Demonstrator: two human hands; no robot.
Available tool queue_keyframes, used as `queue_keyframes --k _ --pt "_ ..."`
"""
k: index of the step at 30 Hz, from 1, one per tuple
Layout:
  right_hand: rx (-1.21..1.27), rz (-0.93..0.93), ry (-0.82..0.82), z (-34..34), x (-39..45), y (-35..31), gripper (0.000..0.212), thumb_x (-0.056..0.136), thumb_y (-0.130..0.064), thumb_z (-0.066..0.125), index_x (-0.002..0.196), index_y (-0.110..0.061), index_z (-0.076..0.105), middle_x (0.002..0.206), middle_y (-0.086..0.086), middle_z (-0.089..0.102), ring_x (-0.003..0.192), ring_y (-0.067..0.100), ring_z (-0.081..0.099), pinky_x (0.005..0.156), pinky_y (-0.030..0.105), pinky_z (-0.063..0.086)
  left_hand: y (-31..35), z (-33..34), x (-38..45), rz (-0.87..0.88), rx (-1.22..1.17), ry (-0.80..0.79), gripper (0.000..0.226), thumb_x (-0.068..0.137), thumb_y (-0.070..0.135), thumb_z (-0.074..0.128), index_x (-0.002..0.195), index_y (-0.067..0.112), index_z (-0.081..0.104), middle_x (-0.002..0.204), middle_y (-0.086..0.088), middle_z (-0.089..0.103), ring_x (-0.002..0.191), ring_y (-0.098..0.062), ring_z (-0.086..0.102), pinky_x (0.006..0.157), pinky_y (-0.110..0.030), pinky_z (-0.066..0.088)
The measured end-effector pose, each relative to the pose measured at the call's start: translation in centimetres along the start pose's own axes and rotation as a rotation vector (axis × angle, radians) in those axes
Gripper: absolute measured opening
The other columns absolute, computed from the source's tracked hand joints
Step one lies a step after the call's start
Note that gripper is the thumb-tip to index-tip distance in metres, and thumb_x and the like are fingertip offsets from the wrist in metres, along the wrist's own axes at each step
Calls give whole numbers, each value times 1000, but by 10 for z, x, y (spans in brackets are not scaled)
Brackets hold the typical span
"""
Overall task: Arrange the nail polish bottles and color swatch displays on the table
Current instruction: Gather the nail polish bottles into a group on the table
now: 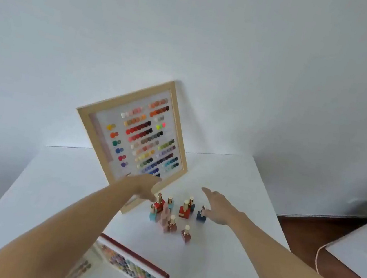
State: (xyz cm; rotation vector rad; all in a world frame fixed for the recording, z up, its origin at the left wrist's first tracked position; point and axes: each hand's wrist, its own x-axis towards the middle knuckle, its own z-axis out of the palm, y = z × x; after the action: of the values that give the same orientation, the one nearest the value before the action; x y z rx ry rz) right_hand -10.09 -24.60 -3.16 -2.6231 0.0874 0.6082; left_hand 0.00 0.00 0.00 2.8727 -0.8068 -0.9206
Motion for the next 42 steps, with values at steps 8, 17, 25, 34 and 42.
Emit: queue_keyframes --k 8,17,25,34,42 --pt "3 18 28 31 18 -6 79 84 -13 56 147 -33 13 125 13 43 95 29 59 80 38 51 -8 26 27 171 62 -110 98 72 30 81 149 24 21 147 -5 37 130 -24 44 108 -39 41" --pt "-124 7 88 47 39 -4 62 90 -15 50 140 -39 21 109 7 51 85 28 61 69 36 50 -15 46 41 229 33 -25 63 86 30 67 141 23 36 130 -4 50 111 -20 55 95 -33 51" --pt "-168 -65 125 48 53 2 37 93 -10 41 125 -28 38 98 9 56 77 33 58 66 40 49 -6 53 47 135 31 40 26 93 20 53 119 14 53 113 -7 57 98 -20 58 86 -32 53" --pt "-141 -115 143 48 57 5 29 84 -1 51 109 -15 48 91 12 56 73 32 53 64 39 46 -5 52 50 20 4 51 23 98 15 40 101 9 62 100 -9 67 82 -17 60 80 -28 53" --pt "46 -75 225 39 44 21 14 92 -4 51 104 -7 57 93 14 61 80 31 58 69 36 48 -5 39 46 15 -37 29 28 97 14 42 112 9 64 109 -7 69 98 -18 66 91 -30 55"
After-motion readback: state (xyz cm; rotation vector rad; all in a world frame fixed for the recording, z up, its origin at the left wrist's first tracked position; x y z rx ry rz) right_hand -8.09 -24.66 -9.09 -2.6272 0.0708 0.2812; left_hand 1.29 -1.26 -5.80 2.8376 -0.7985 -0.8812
